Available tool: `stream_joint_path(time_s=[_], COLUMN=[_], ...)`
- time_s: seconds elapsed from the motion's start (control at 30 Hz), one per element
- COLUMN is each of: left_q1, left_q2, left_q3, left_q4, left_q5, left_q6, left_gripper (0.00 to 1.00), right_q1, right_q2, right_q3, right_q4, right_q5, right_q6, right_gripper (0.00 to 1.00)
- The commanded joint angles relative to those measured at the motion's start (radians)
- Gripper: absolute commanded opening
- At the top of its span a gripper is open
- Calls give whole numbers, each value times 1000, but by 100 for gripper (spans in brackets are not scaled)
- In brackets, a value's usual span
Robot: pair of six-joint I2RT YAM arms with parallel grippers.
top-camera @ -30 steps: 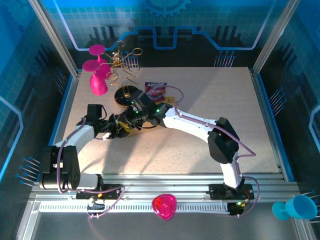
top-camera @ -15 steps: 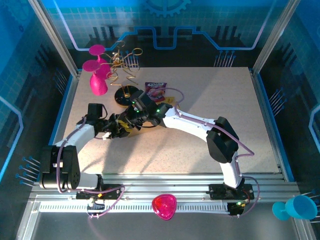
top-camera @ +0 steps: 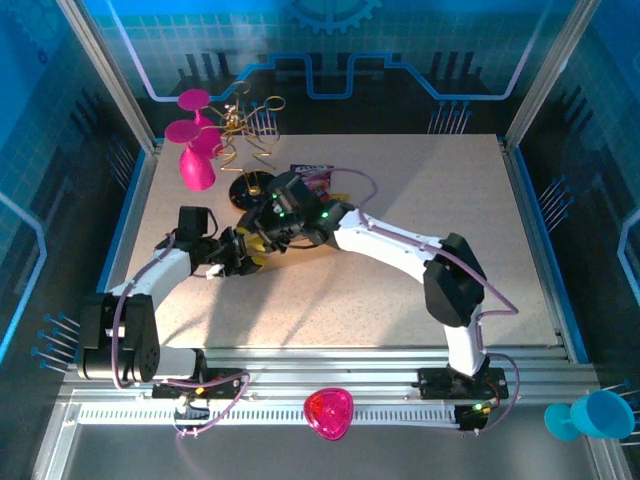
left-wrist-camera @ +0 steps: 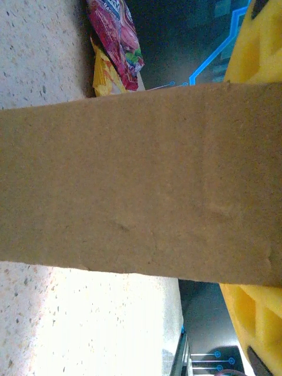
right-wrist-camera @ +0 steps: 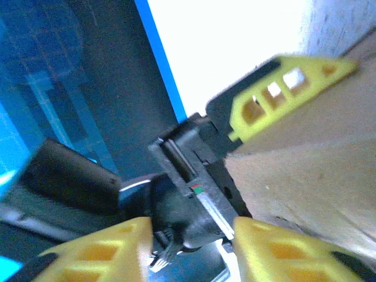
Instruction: Fold the paper box
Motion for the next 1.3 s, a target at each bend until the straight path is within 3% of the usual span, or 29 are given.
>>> stream_joint_path(time_s=[0.0,0.1,0.23,0.37,0.47,0.7,0.8,0.97,1.17,1.27], left_q1=[-3,-4,-4,-20,-97,-411,-508,-587,-597,-608], left_q2=[28,23,24,34,12,-70,-65,65,265,314], left_q3=[-4,-2,14,59,74,24,-3,-40,-47,-29], left_q4=[-108,-115,-128,-143,-118,-34,75,428,834,861], left_q5=[-143,-146,-149,-150,-192,-421,-551,-675,-714,-696], left_q6=[-26,-21,24,135,183,26,-12,-10,54,86], left_gripper=[10,9,9,11,12,11,12,13,21,25], right_q1=[-84,-164,-335,-461,-530,-697,-758,-814,-820,-825], right_q2=[-160,-297,-462,-547,-602,-736,-773,-812,-824,-823], right_q3=[-8,-111,-340,-410,-468,-543,-520,-485,-508,-524], right_q4=[-56,-105,-124,-231,-269,-412,-493,-576,-576,-586], right_q5=[78,122,84,70,57,65,77,94,51,31], right_q6=[-73,-108,-69,-146,-191,-342,-432,-530,-557,-571], right_gripper=[49,56,53,52,52,52,52,52,52,52])
